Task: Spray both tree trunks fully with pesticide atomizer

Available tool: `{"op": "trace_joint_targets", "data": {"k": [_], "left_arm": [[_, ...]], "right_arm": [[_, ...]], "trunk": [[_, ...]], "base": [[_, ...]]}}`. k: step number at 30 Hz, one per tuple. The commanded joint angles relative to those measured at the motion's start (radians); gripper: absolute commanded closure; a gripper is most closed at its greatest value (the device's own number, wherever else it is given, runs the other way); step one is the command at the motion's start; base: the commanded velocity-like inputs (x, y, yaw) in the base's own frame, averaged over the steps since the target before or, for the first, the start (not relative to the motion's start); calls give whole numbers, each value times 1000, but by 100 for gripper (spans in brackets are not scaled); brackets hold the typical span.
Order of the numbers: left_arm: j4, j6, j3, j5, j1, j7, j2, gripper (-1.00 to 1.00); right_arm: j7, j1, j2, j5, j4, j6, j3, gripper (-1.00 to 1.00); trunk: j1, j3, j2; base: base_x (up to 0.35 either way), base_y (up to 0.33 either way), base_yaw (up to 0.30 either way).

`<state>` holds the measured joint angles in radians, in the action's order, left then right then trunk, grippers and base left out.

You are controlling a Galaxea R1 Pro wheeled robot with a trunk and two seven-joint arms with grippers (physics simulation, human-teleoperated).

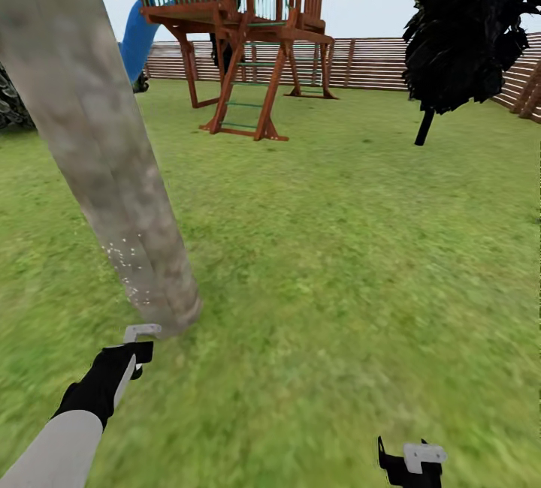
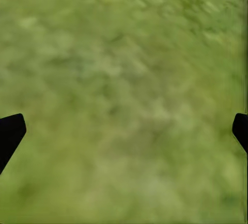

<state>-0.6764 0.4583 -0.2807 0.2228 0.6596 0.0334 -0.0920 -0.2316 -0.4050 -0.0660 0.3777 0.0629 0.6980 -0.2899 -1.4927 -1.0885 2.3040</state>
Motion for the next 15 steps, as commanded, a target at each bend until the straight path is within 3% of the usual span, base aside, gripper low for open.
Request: {"op": "trace_joint_targets", "data": {"k": [1, 8, 15], "left_arm": [[-1, -1, 0, 4, 0, 0, 0, 100], [-1, -1, 1, 4, -3, 0, 1, 100], [-3, -1, 2, 4, -8, 0, 0, 100]], "right_arm": [[0, 0, 0, 1, 0, 0, 0, -100], [0, 0, 0, 1, 0, 0, 0, -100], [0, 0, 0, 1, 0, 0, 0, -100]], "trunk": [[0, 0, 0], [0, 0, 0], [0, 0, 0]], "base": [[0, -274, 0], [58, -274, 43], [97, -274, 251]]}}
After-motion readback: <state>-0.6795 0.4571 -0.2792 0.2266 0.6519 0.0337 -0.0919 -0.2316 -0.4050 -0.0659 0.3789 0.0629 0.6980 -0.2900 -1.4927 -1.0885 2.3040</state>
